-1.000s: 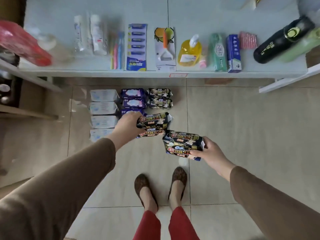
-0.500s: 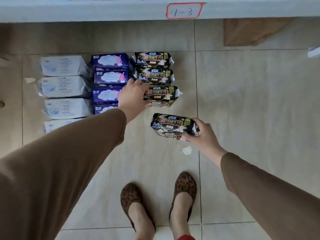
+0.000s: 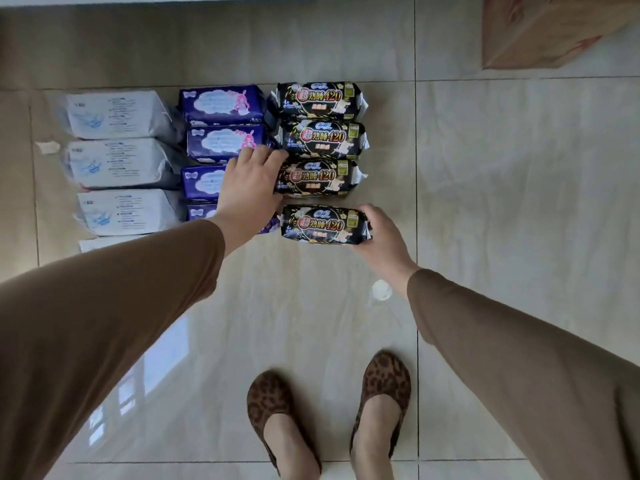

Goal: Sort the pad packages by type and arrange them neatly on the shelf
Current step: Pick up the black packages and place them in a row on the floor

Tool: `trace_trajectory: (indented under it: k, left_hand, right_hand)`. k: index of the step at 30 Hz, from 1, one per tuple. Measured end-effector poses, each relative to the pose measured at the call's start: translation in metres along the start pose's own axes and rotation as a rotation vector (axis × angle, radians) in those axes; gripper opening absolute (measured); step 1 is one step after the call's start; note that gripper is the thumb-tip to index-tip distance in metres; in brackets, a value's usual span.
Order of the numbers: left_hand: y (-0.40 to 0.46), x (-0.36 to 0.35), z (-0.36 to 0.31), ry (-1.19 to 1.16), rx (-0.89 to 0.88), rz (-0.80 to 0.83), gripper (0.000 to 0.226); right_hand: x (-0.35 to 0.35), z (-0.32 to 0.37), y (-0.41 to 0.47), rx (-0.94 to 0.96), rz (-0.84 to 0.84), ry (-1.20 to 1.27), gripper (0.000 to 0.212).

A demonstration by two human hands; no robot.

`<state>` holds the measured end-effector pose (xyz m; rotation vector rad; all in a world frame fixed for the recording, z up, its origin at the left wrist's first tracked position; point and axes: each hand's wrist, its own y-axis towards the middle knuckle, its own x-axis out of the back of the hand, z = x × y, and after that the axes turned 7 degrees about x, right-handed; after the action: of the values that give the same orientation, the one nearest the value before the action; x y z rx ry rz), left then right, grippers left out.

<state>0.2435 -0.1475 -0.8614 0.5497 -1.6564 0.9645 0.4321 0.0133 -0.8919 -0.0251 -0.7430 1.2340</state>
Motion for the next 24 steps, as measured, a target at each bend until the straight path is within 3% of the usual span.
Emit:
trace_trajectory:
  k: [7, 11, 14, 19, 24]
  left_hand:
    - [-0.028, -0.003, 0.011, -0.064, -0.008, -0.015, 0.057]
    - [-0.043, -0.006, 0.011, -0.087, 0.02, 0.01, 0.056]
    - [-0.064, 0.003, 0.007, -0.092, 0.051, 0.039, 0.055]
    - [-0.113, 0.076, -0.015, -0.108, 0.092, 0.133, 0.059]
    - [-0.157, 0.199, -0.042, -0.114, 0.055, 0.151, 0.056]
  right_hand:
    - [-0.022, 0.005, 0.019, 0.008, -0.105, -0.066, 0.048]
    - [-0.025, 0.009, 0.018, -0.1, -0.153, -0.102, 0.06]
    - [-0.01, 0.016, -0.003, -0.2, -0.086, -0.133, 0.07]
    - [0.054, 0.082, -0.066, -0.197, -0.003, -0.179, 0.059]
    - [0.145, 0.192, -0.135, -0.063, 0.078, -0.318, 0.049]
